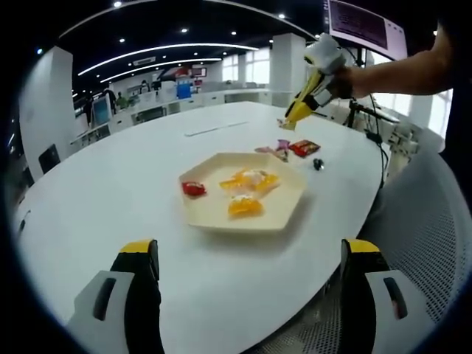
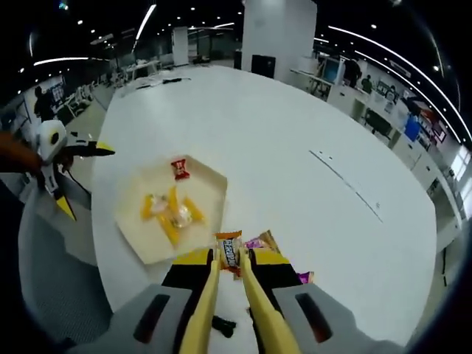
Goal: Place the target food into the container with the food tongs after gripping and lifting it, then release it inside without dropping or visibly crushing the food.
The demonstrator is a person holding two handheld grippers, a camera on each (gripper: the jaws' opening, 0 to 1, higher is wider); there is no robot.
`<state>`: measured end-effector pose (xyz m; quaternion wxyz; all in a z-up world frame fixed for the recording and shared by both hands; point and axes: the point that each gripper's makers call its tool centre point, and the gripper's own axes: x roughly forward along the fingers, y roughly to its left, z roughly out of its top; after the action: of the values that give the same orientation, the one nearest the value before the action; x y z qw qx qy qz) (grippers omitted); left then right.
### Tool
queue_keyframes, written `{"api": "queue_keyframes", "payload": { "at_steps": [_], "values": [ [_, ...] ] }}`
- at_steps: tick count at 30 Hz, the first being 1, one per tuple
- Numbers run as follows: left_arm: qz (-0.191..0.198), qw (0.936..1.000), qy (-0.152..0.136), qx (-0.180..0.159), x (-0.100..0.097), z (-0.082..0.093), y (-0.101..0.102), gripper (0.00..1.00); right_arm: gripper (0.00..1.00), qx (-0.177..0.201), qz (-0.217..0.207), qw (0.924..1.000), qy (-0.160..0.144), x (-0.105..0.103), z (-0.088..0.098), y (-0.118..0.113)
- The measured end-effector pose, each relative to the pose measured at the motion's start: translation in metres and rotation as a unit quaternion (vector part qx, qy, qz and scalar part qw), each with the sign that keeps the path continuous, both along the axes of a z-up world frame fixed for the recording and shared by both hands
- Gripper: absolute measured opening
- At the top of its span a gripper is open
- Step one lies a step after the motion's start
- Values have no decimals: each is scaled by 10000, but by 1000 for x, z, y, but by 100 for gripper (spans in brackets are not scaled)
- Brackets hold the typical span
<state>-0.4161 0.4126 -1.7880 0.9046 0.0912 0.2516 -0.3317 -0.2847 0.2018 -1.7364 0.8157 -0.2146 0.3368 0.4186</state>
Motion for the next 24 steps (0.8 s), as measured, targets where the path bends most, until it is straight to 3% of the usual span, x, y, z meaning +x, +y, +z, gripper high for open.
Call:
{"api": "queue_keyframes", "payload": {
  "at_steps": [13,24],
  "values": [
    [17,10000,-37,-24,1,1,1,99,18,176,710,9970,-238,-10,35,70],
    [19,10000,-52,-24,1,2,1,99,18,192,1219,9923,-140,-24,40,116]
  ]
}}
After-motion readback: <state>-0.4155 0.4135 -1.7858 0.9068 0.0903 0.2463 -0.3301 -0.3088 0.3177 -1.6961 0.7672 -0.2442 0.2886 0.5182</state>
